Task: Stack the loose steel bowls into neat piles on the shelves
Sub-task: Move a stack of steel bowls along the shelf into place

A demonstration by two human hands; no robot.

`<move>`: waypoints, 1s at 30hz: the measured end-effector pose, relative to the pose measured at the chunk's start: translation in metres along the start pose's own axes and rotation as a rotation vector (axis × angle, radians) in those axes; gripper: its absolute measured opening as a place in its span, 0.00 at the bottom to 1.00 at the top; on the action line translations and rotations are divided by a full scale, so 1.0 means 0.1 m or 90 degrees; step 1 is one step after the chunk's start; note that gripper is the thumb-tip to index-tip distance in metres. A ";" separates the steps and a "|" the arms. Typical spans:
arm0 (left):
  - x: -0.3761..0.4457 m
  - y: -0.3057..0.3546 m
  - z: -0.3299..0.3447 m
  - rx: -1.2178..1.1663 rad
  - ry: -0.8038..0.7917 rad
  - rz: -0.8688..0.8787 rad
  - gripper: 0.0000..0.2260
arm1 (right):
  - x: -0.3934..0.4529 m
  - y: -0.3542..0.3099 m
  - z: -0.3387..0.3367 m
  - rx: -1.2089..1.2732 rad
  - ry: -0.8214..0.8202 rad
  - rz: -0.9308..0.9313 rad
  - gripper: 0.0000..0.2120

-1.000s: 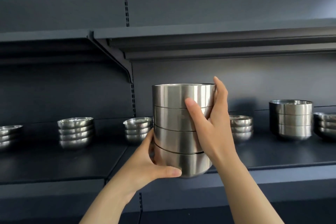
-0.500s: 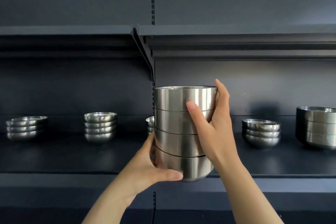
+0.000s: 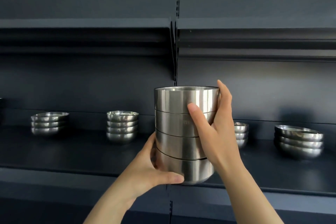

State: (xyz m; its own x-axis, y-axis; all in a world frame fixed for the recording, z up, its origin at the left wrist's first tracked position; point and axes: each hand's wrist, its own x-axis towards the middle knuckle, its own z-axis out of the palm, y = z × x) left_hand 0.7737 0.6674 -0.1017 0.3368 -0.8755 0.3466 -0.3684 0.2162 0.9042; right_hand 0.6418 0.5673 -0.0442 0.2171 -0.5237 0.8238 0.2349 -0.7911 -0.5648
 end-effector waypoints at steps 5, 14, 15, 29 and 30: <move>0.03 -0.16 -0.47 0.005 -0.026 -0.014 0.44 | -0.04 -0.01 0.46 -0.020 0.025 0.011 0.41; -0.01 -0.38 -1.40 0.008 -0.078 -0.007 0.45 | -0.18 -0.15 1.36 -0.024 0.080 0.022 0.41; -0.02 -0.40 -1.49 0.010 -0.080 -0.010 0.46 | -0.19 -0.17 1.45 -0.022 0.084 0.024 0.41; 0.01 -0.61 -2.21 -0.002 -0.056 -0.030 0.49 | -0.07 -0.17 2.25 -0.041 0.049 0.013 0.41; 0.02 -0.61 -2.24 0.000 -0.053 -0.032 0.49 | -0.05 -0.17 2.29 -0.041 0.049 0.012 0.41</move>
State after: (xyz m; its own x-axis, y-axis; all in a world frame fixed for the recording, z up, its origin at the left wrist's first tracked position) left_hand 0.9915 0.7495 -0.1006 0.2812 -0.9183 0.2786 -0.3528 0.1710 0.9199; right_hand 0.8534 0.6561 -0.0499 0.1469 -0.5597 0.8156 0.1701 -0.7979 -0.5783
